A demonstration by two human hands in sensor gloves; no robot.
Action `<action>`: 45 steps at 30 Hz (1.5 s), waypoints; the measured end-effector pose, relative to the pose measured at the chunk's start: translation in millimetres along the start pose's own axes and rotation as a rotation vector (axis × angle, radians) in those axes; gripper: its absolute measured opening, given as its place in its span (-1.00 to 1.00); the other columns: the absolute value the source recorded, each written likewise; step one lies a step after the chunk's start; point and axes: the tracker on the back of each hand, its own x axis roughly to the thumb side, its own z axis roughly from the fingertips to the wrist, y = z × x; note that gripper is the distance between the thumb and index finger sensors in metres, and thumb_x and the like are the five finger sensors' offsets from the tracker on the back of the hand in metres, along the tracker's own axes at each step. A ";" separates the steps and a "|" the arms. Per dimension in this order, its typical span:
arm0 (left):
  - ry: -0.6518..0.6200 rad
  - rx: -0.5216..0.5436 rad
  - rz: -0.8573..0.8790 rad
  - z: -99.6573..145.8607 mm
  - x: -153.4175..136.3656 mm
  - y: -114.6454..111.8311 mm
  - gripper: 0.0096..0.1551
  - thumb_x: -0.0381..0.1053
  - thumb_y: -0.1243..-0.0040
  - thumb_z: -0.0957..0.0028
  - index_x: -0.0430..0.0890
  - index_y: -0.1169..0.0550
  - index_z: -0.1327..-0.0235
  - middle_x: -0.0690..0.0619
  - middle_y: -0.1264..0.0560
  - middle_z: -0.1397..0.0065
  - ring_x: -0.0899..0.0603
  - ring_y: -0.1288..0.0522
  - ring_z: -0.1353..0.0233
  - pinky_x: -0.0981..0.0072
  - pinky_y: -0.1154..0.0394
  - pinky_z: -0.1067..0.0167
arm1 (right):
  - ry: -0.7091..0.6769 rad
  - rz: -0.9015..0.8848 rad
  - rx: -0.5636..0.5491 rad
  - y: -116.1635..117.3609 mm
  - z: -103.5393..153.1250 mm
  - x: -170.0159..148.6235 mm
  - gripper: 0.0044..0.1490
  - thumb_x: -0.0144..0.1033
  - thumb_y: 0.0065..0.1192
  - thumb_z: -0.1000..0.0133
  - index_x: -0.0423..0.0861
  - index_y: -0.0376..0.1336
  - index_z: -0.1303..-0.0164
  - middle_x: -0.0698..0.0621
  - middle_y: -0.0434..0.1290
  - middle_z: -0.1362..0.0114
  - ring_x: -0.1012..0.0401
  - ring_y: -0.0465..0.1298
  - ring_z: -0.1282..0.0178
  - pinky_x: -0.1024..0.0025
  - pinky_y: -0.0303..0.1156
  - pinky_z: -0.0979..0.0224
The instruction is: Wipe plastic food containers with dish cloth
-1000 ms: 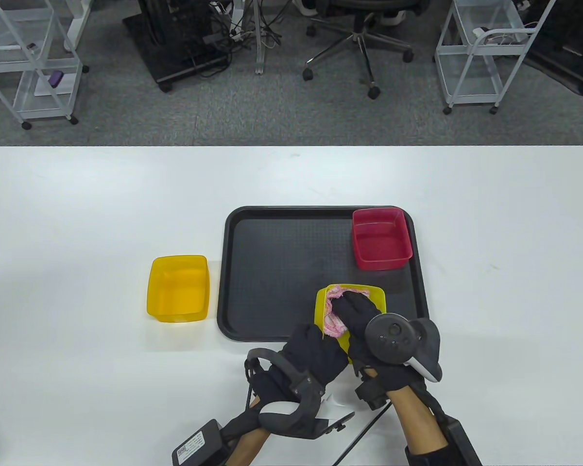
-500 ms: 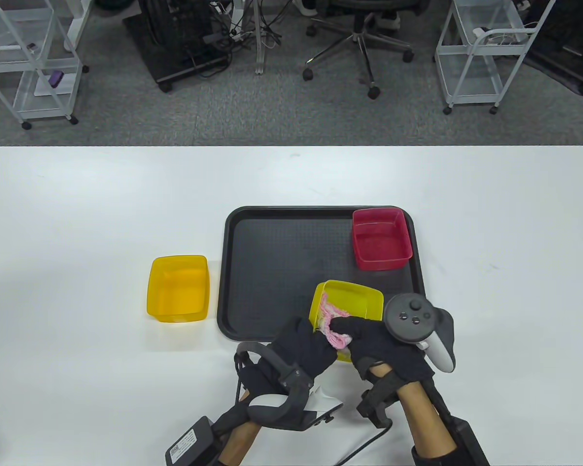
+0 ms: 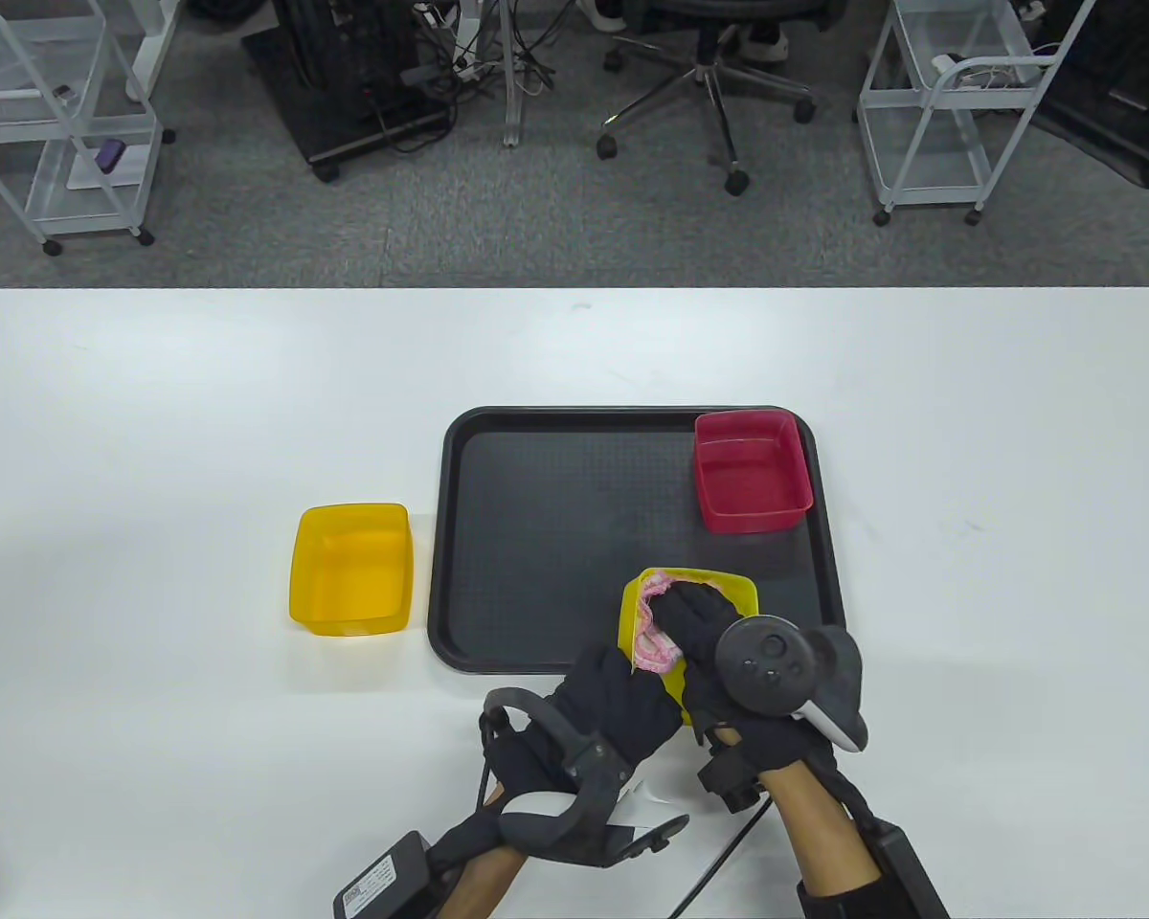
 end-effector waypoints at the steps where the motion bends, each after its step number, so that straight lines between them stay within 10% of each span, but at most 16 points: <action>1: 0.006 0.009 0.005 -0.1 1.3 0.3 -0.63 0.19 -0.41 0.07 0.11 -0.75 0.06 0.19 -0.73 -0.13 -0.19 -0.78 -0.12 -0.01 -0.74 -0.24 | 0.021 -0.129 0.014 -0.8 -0.2 -2.6 -0.47 -0.68 0.24 -0.03 -0.18 0.36 -0.24 -0.26 0.40 -0.45 -0.25 0.36 -0.39 -0.11 0.46 -0.27; 8: 0.030 0.012 -0.034 3.6 -18.5 3.2 -0.65 0.20 -0.44 0.10 0.15 -0.74 0.09 0.23 -0.72 -0.14 -0.16 -0.77 -0.18 0.03 -0.72 -0.30 | 0.221 -0.653 0.190 -1.0 1.0 -22.2 -0.49 -0.71 0.24 -0.02 -0.23 0.40 -0.20 -0.29 0.44 -0.40 -0.24 0.36 -0.32 -0.14 0.46 -0.18; 17: 0.006 -0.029 -0.068 5.6 -19.6 -2.2 -0.65 0.21 -0.43 0.11 0.17 -0.74 0.09 0.25 -0.72 -0.15 -0.14 -0.75 -0.20 0.05 -0.70 -0.33 | -0.011 0.420 0.250 4.0 3.5 31.3 -0.55 -0.75 0.25 -0.01 -0.09 0.47 -0.03 -0.10 0.51 -0.39 -0.15 0.41 -0.46 -0.08 0.45 -0.35; 29: 0.012 -0.098 0.094 -3.5 -22.2 -1.5 -0.63 0.21 -0.40 0.08 0.15 -0.73 0.06 0.24 -0.70 -0.17 -0.12 -0.76 -0.18 0.07 -0.71 -0.32 | -0.156 0.829 -0.173 9.1 9.2 27.4 -0.57 -0.76 0.30 0.07 0.02 0.54 0.20 0.03 0.61 -0.27 -0.03 0.53 -0.36 -0.04 0.52 -0.28; 38: 0.087 -0.165 0.029 9.3 -45.0 -9.5 -0.62 0.23 -0.39 0.07 0.15 -0.72 0.04 0.24 -0.71 -0.17 -0.11 -0.77 -0.17 0.08 -0.73 -0.30 | -0.183 0.768 -0.595 -13.1 32.8 38.6 -0.54 -0.74 0.30 0.06 0.01 0.52 0.09 -0.03 0.58 -0.31 -0.09 0.52 -0.35 -0.05 0.52 -0.26; 45: 0.370 -0.138 0.209 20.0 -84.6 -15.9 -0.61 0.20 -0.38 0.02 0.09 -0.72 0.01 0.18 -0.70 -0.17 -0.15 -0.77 -0.13 0.04 -0.73 -0.25 | -0.136 0.451 -0.585 -12.8 38.8 23.7 -0.51 -0.67 0.30 0.04 -0.03 0.45 -0.06 -0.12 0.53 -0.35 -0.14 0.53 -0.30 -0.03 0.56 -0.18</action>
